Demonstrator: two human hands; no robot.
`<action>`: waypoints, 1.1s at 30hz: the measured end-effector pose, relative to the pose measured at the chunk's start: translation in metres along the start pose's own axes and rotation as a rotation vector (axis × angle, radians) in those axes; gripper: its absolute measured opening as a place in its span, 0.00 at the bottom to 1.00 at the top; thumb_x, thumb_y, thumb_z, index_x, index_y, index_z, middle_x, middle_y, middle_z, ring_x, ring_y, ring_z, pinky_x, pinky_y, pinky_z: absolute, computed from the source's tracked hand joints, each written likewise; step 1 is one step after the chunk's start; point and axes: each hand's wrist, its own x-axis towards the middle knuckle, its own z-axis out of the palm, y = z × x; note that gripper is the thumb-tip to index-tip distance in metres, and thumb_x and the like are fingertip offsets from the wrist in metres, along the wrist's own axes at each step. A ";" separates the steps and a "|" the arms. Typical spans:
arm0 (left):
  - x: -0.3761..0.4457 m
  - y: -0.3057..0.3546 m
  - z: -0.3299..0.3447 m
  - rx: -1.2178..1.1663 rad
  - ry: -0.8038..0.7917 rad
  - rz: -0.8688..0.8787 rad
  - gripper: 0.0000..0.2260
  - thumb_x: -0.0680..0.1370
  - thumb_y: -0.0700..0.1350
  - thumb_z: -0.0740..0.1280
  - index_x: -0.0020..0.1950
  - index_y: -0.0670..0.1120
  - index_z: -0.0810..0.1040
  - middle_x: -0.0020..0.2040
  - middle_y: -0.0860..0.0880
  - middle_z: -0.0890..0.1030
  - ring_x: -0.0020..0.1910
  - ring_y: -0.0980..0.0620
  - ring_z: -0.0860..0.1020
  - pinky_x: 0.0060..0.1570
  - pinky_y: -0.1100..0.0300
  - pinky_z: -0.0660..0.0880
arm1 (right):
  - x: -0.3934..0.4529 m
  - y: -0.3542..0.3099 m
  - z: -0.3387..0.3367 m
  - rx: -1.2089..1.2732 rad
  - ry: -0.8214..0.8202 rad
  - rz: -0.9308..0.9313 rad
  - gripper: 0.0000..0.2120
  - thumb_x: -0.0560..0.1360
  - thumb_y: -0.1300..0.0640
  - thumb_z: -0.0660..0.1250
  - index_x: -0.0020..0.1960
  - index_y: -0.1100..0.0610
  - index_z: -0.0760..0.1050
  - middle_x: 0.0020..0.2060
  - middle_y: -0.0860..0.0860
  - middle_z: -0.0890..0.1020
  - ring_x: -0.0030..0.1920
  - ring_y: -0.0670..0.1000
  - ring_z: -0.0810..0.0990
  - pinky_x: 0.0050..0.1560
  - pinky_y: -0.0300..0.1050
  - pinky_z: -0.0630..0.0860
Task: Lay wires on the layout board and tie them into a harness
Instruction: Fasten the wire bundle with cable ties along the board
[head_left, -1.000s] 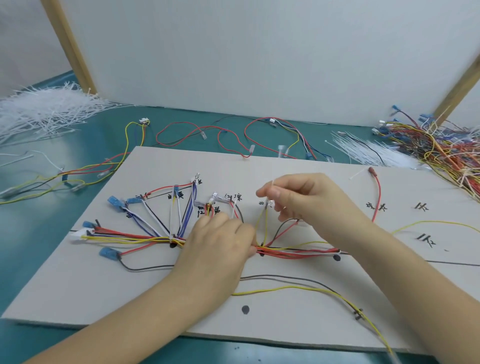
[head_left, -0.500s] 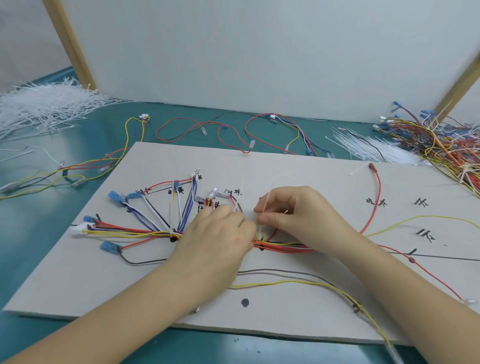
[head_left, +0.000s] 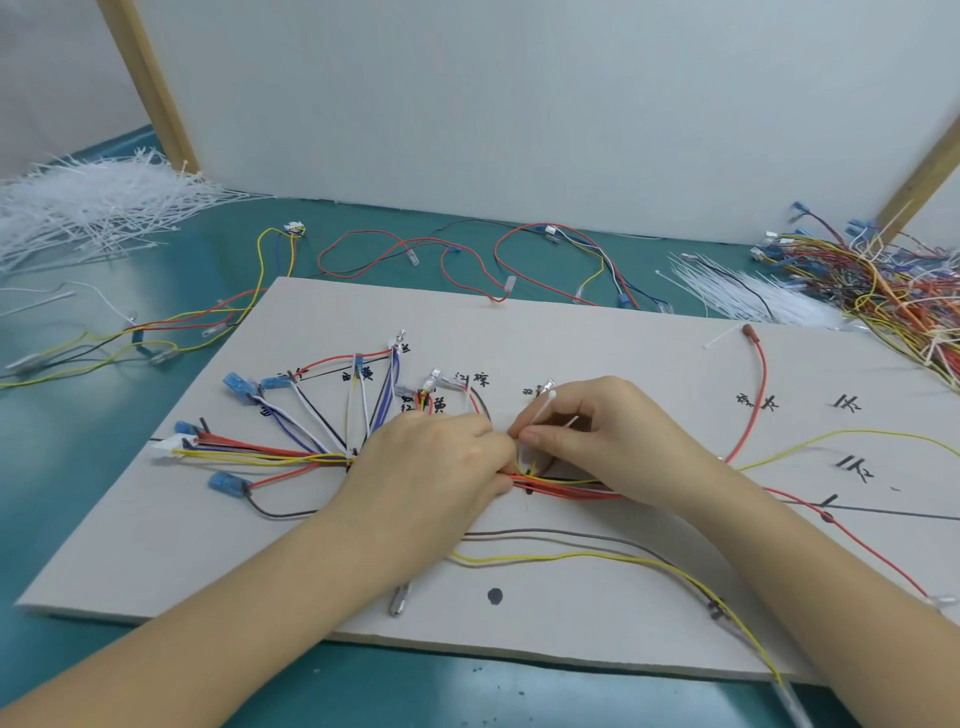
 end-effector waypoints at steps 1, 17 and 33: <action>0.000 0.001 -0.001 0.005 0.004 -0.001 0.04 0.69 0.46 0.71 0.37 0.47 0.78 0.32 0.50 0.78 0.32 0.47 0.79 0.30 0.56 0.74 | 0.000 0.000 0.000 -0.010 -0.011 0.000 0.09 0.74 0.63 0.67 0.40 0.52 0.80 0.33 0.43 0.82 0.35 0.41 0.79 0.43 0.37 0.76; 0.005 0.017 0.003 0.213 0.001 0.278 0.07 0.71 0.40 0.61 0.36 0.48 0.78 0.34 0.51 0.76 0.27 0.53 0.74 0.20 0.61 0.66 | 0.001 -0.001 -0.002 0.294 0.048 0.066 0.13 0.74 0.67 0.67 0.38 0.50 0.79 0.34 0.47 0.82 0.34 0.44 0.77 0.36 0.33 0.75; 0.004 0.018 0.012 -1.050 0.093 -0.542 0.13 0.73 0.35 0.66 0.39 0.51 0.68 0.34 0.48 0.80 0.28 0.55 0.77 0.31 0.64 0.72 | -0.002 -0.004 -0.004 0.236 -0.035 0.010 0.08 0.72 0.66 0.70 0.41 0.54 0.79 0.33 0.49 0.82 0.34 0.43 0.77 0.37 0.31 0.72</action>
